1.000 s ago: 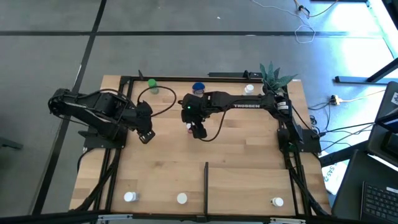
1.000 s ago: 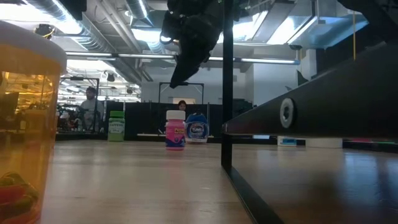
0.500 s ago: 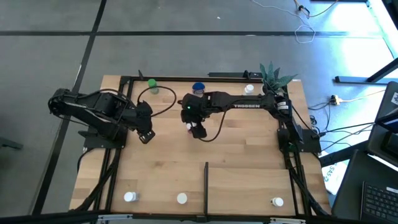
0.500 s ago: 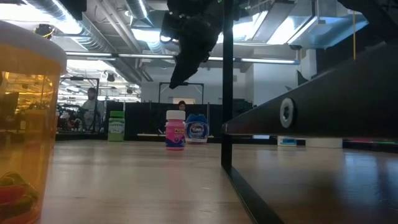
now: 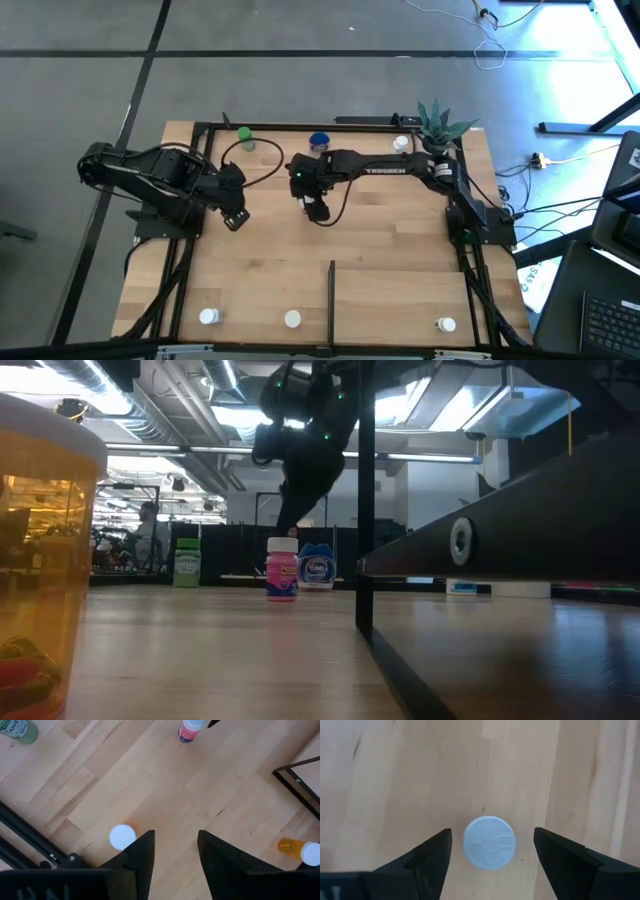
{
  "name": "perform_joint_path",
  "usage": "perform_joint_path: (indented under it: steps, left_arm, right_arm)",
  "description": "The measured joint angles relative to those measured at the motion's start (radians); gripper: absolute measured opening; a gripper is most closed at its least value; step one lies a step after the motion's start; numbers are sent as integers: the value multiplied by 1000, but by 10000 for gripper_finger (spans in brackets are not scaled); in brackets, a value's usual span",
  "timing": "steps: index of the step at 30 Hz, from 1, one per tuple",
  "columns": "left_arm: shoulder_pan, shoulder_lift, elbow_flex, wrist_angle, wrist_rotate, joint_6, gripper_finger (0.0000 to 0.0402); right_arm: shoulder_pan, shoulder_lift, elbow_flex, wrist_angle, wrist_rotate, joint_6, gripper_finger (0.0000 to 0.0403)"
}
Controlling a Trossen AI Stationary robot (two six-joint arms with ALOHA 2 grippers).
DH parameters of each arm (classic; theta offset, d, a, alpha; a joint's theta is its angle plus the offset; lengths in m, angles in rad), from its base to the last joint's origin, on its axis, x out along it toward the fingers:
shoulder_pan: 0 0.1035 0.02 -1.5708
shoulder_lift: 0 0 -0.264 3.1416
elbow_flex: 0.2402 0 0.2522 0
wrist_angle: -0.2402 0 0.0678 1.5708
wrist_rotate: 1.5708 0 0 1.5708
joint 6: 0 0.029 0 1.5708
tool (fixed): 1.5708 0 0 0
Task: Pick and place medicine bottles onto shelf by color
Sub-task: Put the pink pill bottle onto the shelf
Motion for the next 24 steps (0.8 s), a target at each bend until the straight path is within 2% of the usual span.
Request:
perform_joint_path:
  steps: [12, 16, 24]
  left_arm:
    - [0, 0, 0, 9, 0, 0, 144]
    - [0, 0, 0, 10, 0, 0, 144]
    - [0, 0, 0, 10, 0, 0, 144]
  right_arm:
    - [-17, 18, 0, 1, 0, -6, 283]
    - [-17, 33, -1, -9, -45, -28, 283]
    - [-16, 54, -1, 7, -51, -35, 283]
